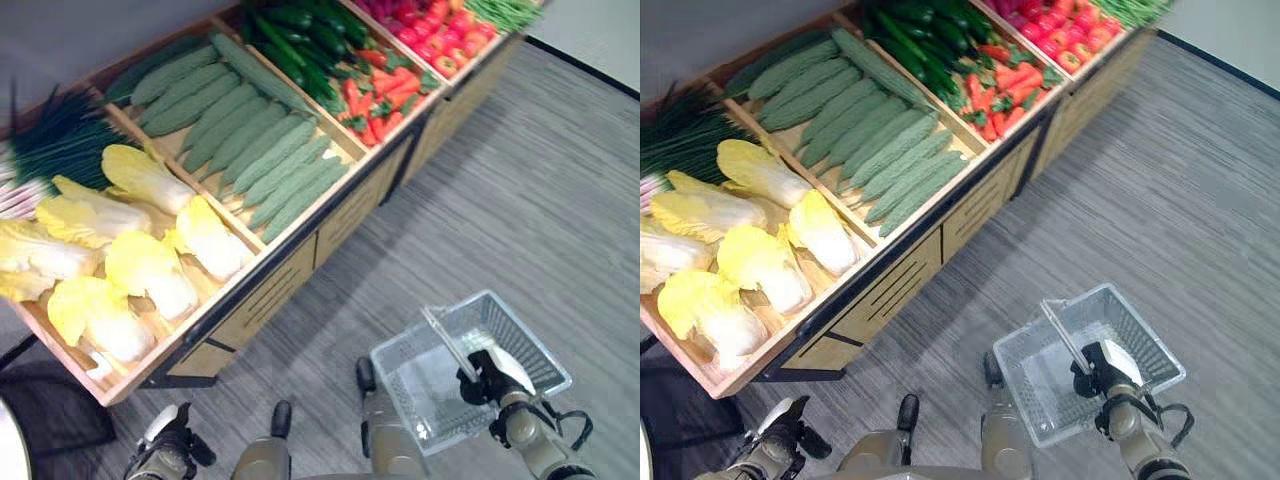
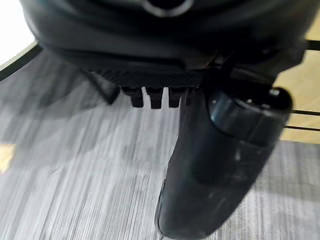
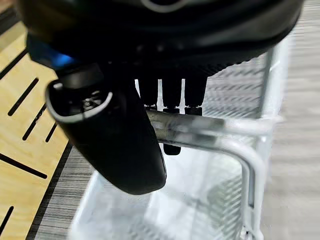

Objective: Get the vegetables into the basket

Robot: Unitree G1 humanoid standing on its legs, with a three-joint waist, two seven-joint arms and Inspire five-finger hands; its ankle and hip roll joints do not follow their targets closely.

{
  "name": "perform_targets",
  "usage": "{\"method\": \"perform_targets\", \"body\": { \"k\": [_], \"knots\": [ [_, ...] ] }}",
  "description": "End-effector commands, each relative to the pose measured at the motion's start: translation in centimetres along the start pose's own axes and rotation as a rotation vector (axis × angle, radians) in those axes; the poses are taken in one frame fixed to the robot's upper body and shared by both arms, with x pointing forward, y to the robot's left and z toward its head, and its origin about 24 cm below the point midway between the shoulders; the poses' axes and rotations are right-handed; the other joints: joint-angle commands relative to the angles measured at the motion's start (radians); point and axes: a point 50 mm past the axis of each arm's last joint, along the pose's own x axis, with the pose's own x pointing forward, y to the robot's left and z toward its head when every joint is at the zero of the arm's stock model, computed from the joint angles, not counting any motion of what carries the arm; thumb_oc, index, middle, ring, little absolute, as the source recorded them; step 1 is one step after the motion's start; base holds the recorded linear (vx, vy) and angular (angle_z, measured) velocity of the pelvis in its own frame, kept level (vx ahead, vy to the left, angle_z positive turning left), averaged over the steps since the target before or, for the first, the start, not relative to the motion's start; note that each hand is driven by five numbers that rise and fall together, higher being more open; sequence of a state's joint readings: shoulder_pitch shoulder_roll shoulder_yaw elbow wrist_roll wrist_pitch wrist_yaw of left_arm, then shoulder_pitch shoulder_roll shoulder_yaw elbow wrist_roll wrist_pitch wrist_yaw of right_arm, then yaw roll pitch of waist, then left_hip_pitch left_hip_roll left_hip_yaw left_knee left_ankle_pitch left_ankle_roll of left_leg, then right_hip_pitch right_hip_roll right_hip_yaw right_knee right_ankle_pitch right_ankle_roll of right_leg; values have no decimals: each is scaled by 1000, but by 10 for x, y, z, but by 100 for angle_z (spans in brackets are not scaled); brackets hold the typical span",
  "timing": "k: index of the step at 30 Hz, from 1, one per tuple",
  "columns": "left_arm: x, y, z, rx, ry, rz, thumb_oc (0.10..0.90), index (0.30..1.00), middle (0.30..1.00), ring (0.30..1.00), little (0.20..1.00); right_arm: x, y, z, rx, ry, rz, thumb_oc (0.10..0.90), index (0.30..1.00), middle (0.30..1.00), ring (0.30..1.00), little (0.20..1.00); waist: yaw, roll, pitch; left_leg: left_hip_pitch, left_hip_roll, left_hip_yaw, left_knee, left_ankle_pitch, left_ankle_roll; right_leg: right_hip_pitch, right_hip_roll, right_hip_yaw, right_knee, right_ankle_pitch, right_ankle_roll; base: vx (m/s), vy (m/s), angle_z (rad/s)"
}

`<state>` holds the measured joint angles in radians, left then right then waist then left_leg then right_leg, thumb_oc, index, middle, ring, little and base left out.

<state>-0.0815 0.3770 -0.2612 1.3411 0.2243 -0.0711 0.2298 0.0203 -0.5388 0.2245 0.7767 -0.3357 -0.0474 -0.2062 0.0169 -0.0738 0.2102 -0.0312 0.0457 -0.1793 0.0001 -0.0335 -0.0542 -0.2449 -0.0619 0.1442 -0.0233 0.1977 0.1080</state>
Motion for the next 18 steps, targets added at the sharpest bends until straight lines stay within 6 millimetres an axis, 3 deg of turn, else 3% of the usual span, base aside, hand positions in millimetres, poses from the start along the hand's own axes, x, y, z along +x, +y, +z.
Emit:
{"method": "perform_targets", "body": {
  "k": [1, 4, 5, 6, 7, 8, 11, 12, 18],
  "knots": [
    [4, 18, 15, -73, -53, 74, 900, 1000, 1000, 1000, 1000, 12, -89, 20, 2, -126, -282, 400, 300, 300, 300, 300, -1, 14, -22, -73, 99, 17, -25, 95, -47, 1, -34, -168, 130, -146, 39, 96, -730, 98],
    [4, 15, 15, -80, -49, 71, 900, 1000, 1000, 1000, 1000, 12, -95, 20, 1, -129, -301, 400, 300, 300, 300, 300, -2, 25, -22, -88, 109, 6, -23, 110, -54, 5, -25, -191, 136, -159, 26, 22, -228, 81],
    [3, 12, 15, -71, -49, 66, 900, 1000, 1000, 1000, 1000, 11, -100, 16, 2, -121, -321, 400, 300, 300, 300, 300, -6, 33, -17, -102, 116, 22, -19, 127, -58, 13, -25, -215, 139, -170, 16, -2, -210, 27],
    [3, 9, 17, -69, -48, 54, 900, 1000, 1000, 1000, 1000, 10, -103, 9, 9, -96, -332, 400, 300, 300, 300, 300, -16, 38, -12, -117, 131, 91, -15, 145, -54, 28, -38, -249, 135, -175, 10, -2, -208, 27],
    [3, 8, 17, -69, -48, 54, 900, 1000, 1000, 1000, 1000, 10, -103, 9, 9, -96, -332, 400, 300, 300, 300, 300, -17, 38, -11, -117, 131, 91, -14, 145, -54, 29, -38, -249, 134, -176, 10, -27, -158, 90],
    [3, 6, 20, -62, -49, 47, 900, 1000, 1000, 1000, 1000, 8, -103, 5, 12, -81, -336, 400, 300, 300, 300, 300, -35, 40, -9, -122, 139, 206, 7, 146, -56, 44, -50, -279, 125, -174, 7, -19, -92, 118],
    [3, 3, 28, -46, -67, 34, 900, 1000, 1000, 1000, 1000, 3, -96, -12, 18, -20, -324, 400, 300, 300, 300, 300, -68, 52, -17, -104, 144, 392, 51, 123, -56, 78, -75, -357, 101, -171, 4, -28, -84, 109],
    [3, 1, 29, -49, -68, 29, 900, 1000, 1000, 1000, 1000, 2, -93, -13, 16, -12, -314, 400, 300, 300, 300, 300, -67, 57, -23, -100, 130, 402, 49, 117, -57, 92, -81, -384, 85, -167, 8, 6, -17, 86],
    [0, -6, 16, -48, -29, 16, 900, 1000, 1000, 1000, 1000, 5, -83, -16, 9, 18, -284, 400, 300, 300, 300, 300, -47, 52, -31, -71, 109, 389, -37, 129, -39, 109, -100, -400, 102, -167, 28, 69, 101, 26]
  ]
}}
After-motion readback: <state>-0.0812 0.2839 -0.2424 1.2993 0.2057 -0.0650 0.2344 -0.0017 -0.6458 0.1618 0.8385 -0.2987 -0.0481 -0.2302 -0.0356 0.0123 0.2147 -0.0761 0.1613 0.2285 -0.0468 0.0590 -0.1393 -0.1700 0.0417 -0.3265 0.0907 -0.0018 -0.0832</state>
